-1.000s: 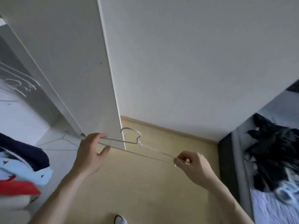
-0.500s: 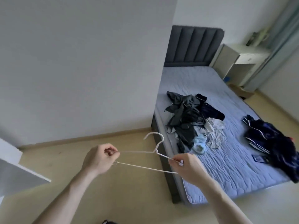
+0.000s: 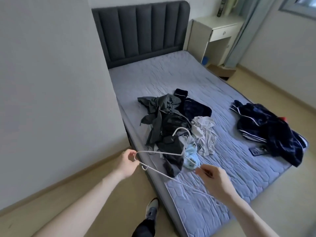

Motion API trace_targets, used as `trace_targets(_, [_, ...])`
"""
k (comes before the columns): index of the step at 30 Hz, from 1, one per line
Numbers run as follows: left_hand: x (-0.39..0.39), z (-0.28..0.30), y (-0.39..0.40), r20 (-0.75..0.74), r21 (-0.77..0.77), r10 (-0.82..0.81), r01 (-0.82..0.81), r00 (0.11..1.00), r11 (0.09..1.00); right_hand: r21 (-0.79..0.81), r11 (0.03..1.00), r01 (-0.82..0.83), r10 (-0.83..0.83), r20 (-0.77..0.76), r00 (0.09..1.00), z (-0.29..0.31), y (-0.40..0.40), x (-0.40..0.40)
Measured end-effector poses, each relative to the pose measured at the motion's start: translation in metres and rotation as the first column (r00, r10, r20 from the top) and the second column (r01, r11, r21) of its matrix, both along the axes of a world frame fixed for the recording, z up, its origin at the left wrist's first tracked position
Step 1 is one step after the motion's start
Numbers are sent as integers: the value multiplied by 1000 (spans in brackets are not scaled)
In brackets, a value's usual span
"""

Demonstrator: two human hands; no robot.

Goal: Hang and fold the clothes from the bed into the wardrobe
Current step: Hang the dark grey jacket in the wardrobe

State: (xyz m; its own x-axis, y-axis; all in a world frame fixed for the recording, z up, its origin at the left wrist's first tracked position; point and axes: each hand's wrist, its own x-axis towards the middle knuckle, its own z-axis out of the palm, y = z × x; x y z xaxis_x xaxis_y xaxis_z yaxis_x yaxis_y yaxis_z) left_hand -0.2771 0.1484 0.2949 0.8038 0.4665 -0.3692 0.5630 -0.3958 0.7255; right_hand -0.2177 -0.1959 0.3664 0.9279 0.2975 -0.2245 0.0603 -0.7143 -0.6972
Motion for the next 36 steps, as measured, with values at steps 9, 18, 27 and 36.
trace_targets(9, [262, -152, -21, -449, 75, -429, 512, 784, 856, -39, 950, 309, -311, -57, 949, -113, -8, 190])
trace_targets(18, [416, -314, -93, -530, 101, -518, 657, 671, 747, -104, 820, 563, -571, -84, 817, -265, -53, 257])
trace_targets(27, [432, -378, -96, -291, 181, -252, 312, 923, 933, -168, 773, 611, -634, -165, 756, -334, -75, 239])
trace_targets(36, [408, -177, -21, -47, -78, -71, 68, 996, 995, -81, 813, 576, -578, -222, 785, -238, -67, 228])
